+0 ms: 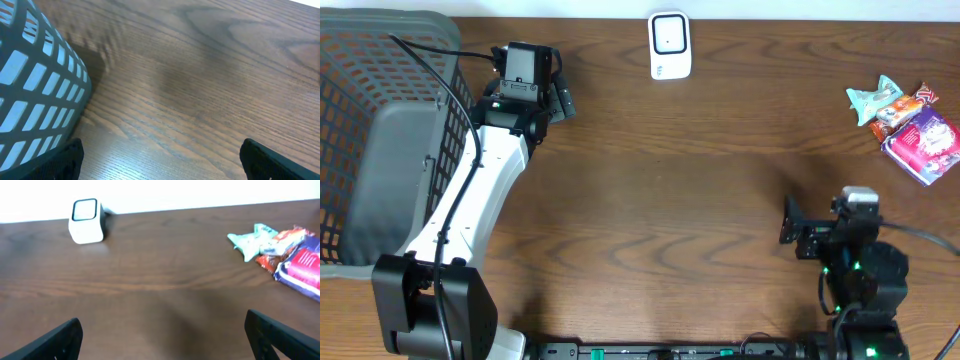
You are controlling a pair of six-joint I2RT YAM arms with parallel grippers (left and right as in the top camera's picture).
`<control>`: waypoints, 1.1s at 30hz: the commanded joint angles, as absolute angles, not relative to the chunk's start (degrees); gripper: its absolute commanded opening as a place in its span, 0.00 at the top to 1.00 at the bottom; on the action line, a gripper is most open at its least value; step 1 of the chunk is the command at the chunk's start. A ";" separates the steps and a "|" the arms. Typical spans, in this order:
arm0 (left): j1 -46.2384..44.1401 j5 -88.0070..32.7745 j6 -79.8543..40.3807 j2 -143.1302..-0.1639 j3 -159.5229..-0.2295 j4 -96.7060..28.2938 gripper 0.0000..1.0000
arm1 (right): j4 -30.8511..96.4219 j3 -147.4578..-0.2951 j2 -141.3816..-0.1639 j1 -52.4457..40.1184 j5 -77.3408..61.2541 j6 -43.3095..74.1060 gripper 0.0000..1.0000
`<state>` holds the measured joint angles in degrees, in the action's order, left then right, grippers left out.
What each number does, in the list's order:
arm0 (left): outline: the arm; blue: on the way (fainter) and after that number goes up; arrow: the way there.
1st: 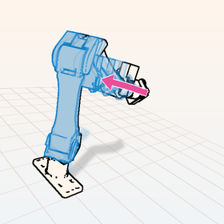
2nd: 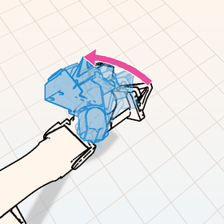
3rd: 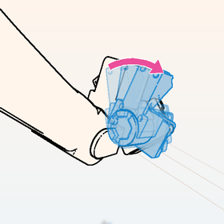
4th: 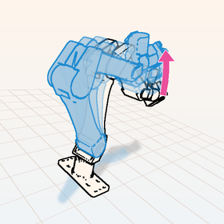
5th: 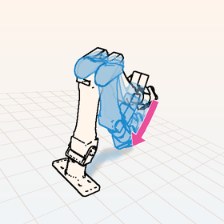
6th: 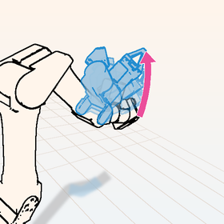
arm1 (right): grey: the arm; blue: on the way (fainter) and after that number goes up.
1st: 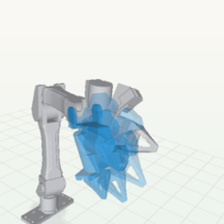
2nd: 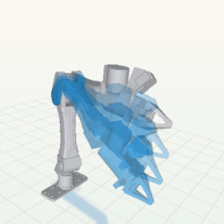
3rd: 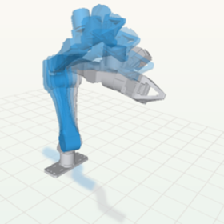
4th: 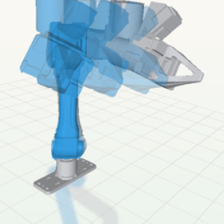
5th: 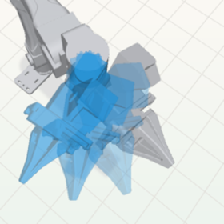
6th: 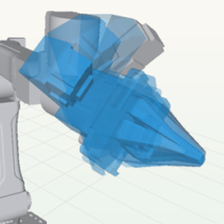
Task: Scan the item barcode
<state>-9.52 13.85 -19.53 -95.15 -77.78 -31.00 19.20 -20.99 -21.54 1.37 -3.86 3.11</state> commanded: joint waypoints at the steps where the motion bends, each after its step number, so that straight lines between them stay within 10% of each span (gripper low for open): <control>1: -9.28 14.17 -20.03 -95.26 -77.73 -30.98 0.01 | 14.94 -14.70 -14.87 2.15 -4.69 2.04 0.01; 33: -9.28 14.20 -20.03 -95.26 -77.73 -30.98 0.01 | 4.01 -0.32 -0.30 2.20 -4.45 -0.49 0.01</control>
